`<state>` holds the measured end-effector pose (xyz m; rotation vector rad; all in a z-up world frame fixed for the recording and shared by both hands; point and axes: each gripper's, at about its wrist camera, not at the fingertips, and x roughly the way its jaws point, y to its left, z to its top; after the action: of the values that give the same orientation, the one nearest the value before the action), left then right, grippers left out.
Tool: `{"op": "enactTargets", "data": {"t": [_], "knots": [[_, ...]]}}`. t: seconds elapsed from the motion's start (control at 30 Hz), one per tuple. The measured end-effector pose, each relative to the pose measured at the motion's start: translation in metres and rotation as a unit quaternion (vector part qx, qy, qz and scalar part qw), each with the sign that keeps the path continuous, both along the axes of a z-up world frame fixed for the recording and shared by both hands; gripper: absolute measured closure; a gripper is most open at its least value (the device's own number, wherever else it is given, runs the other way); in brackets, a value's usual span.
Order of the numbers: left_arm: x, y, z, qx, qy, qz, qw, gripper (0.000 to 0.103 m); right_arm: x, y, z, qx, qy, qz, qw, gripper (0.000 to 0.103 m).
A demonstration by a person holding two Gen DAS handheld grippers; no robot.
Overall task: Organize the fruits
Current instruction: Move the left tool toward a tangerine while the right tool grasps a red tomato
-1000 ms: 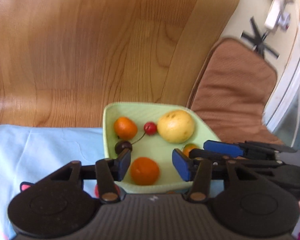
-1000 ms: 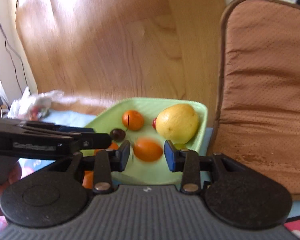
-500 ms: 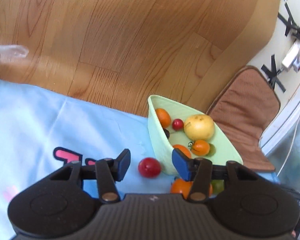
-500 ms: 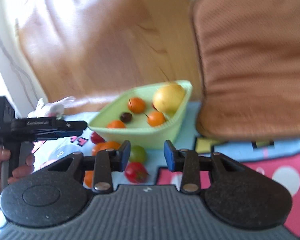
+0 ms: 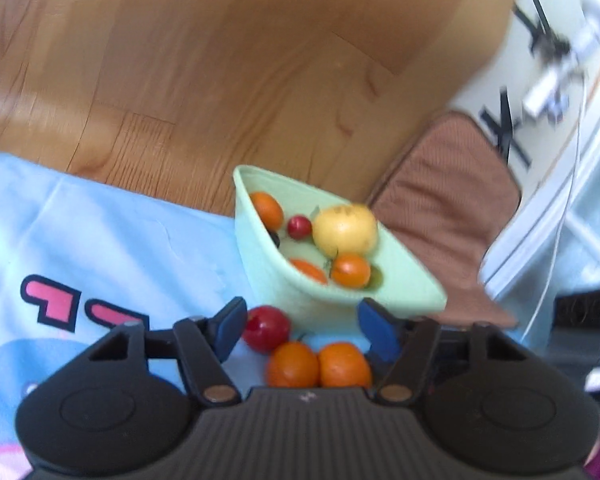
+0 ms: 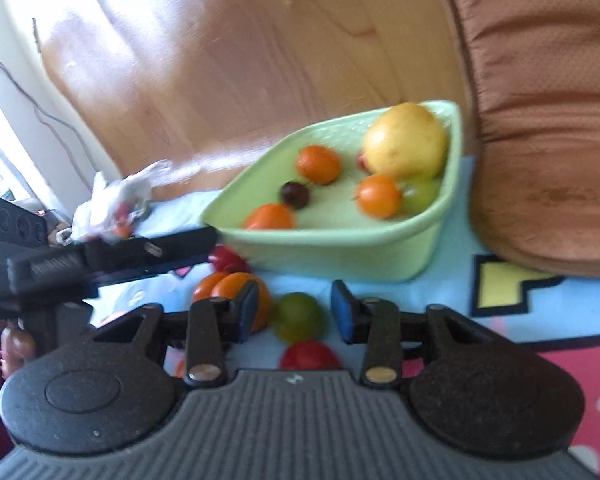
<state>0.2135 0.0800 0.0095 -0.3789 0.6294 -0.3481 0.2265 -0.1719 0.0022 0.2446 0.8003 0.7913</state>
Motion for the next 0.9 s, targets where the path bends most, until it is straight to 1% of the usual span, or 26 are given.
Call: {"op": "enactTargets", "data": {"t": [0.03, 0.07, 0.13, 0.17, 0.27, 0.33, 0.4, 0.47, 0.5, 0.57, 0.67, 0.77, 0.9], "knots": [[-0.004, -0.004, 0.0, 0.006, 0.001, -0.005, 1.0, 0.044, -0.001, 0.002, 0.0, 0.003, 0.005, 0.008, 1.0, 0.072], [-0.009, -0.006, 0.0, -0.004, 0.008, -0.014, 0.9999, 0.043, -0.005, 0.004, 0.0, 0.001, 0.007, 0.015, 1.0, 0.072], [-0.022, -0.01, -0.001, 0.006, 0.017, -0.011, 0.9998, 0.044, -0.015, 0.007, 0.002, -0.009, -0.005, 0.016, 1.0, 0.071], [-0.029, -0.011, -0.003, 0.005, 0.022, -0.011, 0.9997, 0.044, -0.021, 0.007, 0.004, -0.014, -0.011, 0.016, 1.0, 0.071], [-0.056, -0.011, 0.002, -0.005, 0.011, -0.009, 0.9999, 0.044, -0.037, 0.001, 0.004, -0.005, -0.001, 0.017, 1.0, 0.071], [-0.074, -0.014, 0.003, -0.01, 0.007, -0.014, 0.9998, 0.044, -0.052, -0.004, 0.006, -0.001, -0.002, 0.02, 1.0, 0.071], [-0.092, -0.018, 0.006, -0.019, 0.001, -0.02, 0.9996, 0.04, -0.07, -0.009, 0.011, 0.004, -0.017, 0.021, 1.0, 0.071], [-0.104, -0.021, 0.006, -0.035, 0.01, -0.03, 0.9989, 0.038, -0.086, -0.012, 0.016, -0.003, -0.034, 0.023, 0.999, 0.071], [-0.108, -0.022, 0.006, -0.034, 0.013, -0.029, 0.9989, 0.039, -0.092, -0.012, 0.018, -0.007, -0.041, 0.021, 0.999, 0.071], [-0.119, -0.021, 0.009, -0.028, 0.008, -0.017, 0.9994, 0.04, -0.1, -0.015, 0.022, -0.012, -0.057, 0.017, 0.998, 0.071], [-0.138, -0.009, 0.013, -0.055, -0.001, -0.002, 0.9985, 0.04, -0.111, -0.025, 0.03, 0.0, -0.074, 0.003, 0.997, 0.071], [-0.158, 0.003, 0.015, -0.065, -0.008, 0.016, 0.9977, 0.04, -0.121, -0.032, 0.034, -0.004, -0.092, -0.012, 0.996, 0.071], [-0.175, 0.018, 0.011, -0.072, -0.009, 0.04, 0.9966, 0.04, -0.129, -0.04, 0.034, -0.01, -0.092, -0.023, 0.995, 0.071]]}}
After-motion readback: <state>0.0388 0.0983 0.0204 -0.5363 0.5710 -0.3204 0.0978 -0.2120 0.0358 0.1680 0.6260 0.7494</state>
